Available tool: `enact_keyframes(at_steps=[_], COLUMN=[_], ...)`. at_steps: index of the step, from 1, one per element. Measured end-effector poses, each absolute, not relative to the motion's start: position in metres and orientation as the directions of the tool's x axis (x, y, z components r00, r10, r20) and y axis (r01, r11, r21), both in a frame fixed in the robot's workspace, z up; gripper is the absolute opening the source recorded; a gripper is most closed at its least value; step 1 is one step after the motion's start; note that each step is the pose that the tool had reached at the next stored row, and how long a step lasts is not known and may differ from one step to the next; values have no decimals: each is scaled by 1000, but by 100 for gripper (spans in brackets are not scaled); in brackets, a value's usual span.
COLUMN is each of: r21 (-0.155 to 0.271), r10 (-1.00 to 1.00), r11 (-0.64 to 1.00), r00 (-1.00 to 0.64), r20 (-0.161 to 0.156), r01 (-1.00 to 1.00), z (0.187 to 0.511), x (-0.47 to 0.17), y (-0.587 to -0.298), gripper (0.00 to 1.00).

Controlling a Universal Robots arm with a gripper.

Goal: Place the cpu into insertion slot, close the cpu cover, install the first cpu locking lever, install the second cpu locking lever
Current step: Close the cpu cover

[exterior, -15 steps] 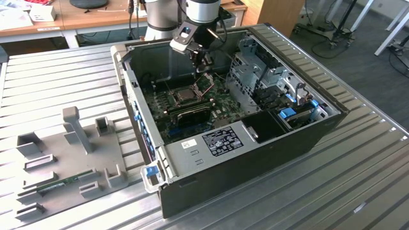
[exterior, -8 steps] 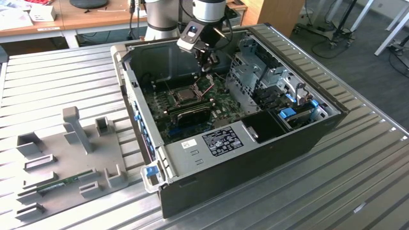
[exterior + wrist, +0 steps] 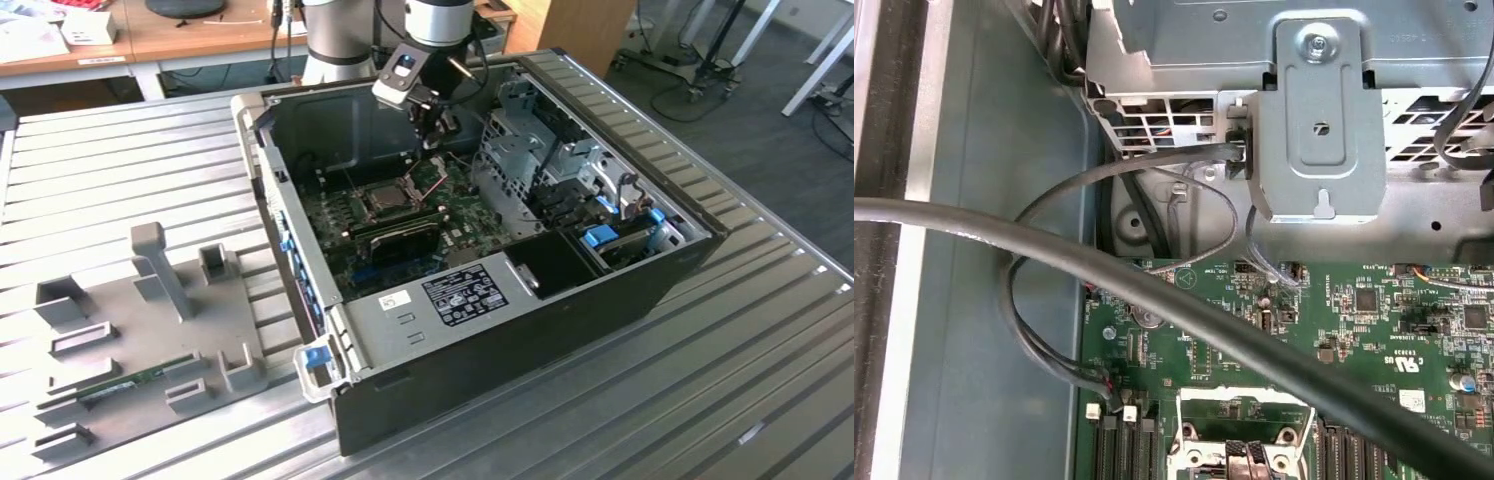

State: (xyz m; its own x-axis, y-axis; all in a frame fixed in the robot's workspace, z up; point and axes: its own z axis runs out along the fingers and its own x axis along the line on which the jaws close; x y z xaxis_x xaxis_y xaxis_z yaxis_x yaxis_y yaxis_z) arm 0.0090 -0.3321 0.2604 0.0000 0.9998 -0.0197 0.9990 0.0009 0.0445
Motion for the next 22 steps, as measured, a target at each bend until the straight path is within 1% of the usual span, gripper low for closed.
enact_keyframes(at_steps=[22], r21=[45], r10=[1000], r11=[1], r00=[0], r20=[-20], r01=[999], z=[260], x=[42], y=[-332], gripper=[10])
